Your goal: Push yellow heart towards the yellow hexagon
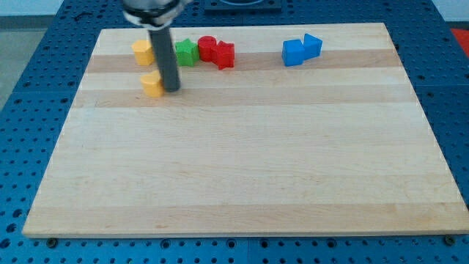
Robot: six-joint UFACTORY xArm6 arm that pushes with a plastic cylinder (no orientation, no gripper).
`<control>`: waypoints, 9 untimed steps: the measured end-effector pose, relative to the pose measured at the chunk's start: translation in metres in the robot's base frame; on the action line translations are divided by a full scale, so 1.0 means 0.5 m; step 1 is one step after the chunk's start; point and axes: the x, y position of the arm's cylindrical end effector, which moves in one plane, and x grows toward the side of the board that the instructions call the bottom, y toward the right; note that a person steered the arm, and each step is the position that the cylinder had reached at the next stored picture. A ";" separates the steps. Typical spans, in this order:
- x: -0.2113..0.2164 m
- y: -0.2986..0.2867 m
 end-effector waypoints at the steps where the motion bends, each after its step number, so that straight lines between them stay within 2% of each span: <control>1: 0.000 -0.060; 2: 0.025 -0.061; 4: 0.035 -0.157; 9: -0.031 -0.168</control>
